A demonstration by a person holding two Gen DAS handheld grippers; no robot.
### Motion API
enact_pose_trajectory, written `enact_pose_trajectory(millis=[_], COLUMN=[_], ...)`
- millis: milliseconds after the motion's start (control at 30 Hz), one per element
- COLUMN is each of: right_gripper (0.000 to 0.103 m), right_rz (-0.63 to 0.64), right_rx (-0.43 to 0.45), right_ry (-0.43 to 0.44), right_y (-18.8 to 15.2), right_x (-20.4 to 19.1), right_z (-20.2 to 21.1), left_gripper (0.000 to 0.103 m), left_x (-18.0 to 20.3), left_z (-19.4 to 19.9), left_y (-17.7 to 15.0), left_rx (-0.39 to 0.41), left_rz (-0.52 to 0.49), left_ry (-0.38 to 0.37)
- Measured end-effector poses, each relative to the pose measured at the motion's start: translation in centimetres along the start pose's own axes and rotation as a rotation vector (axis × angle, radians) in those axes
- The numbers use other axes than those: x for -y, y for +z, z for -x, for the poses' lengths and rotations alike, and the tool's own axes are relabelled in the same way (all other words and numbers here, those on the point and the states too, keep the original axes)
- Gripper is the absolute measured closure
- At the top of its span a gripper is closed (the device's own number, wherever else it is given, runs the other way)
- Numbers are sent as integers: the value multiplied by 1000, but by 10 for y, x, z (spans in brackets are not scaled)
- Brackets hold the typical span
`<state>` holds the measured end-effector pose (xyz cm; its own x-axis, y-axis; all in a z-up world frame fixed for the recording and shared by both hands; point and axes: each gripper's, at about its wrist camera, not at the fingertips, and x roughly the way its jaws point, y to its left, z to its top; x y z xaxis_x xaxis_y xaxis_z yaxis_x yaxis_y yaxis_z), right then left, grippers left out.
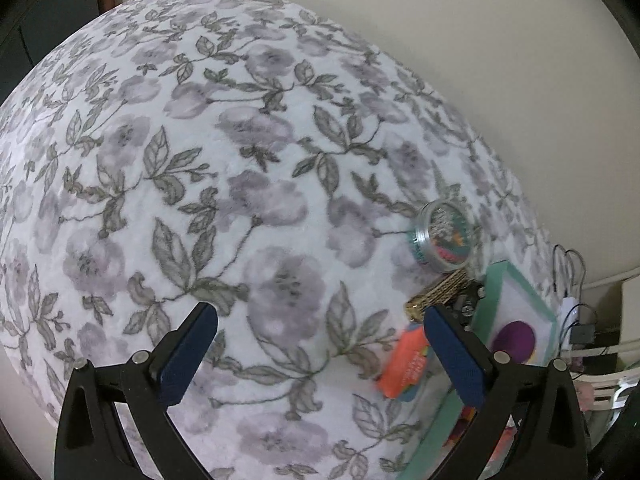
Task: Organize rigid objects
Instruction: 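Move the left tool to the carrot knife while the right tool approaches the black car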
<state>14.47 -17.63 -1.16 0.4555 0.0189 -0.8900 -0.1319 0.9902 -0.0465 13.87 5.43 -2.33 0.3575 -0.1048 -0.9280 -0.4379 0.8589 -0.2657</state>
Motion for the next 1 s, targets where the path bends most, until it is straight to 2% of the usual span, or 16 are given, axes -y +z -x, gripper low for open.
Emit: enact_pose_trajectory(millis=[267, 400, 633, 833, 1000], right_gripper=[0, 0, 0, 0, 0], right_rz=[-32, -73, -169, -213, -199], right_rx=[-25, -24, -27, -34, -33], right_ry=[29, 34, 33, 34, 18], right_y=[-2, -2, -4, -6, -6], right_x=[-4, 8, 39, 52, 50], right_z=[-17, -17, -15, -18, -18], left_gripper=[0, 0, 0, 0, 0], left_x=[27, 51, 68, 91, 107], left_z=[-37, -52, -71, -83, -88], left_y=[-18, -33, -47, -63, -74], left_rx=[-84, -112, -155, -124, -73], left_rz=[-112, -207, -268, -367, -440], left_ry=[29, 8, -11, 73, 153])
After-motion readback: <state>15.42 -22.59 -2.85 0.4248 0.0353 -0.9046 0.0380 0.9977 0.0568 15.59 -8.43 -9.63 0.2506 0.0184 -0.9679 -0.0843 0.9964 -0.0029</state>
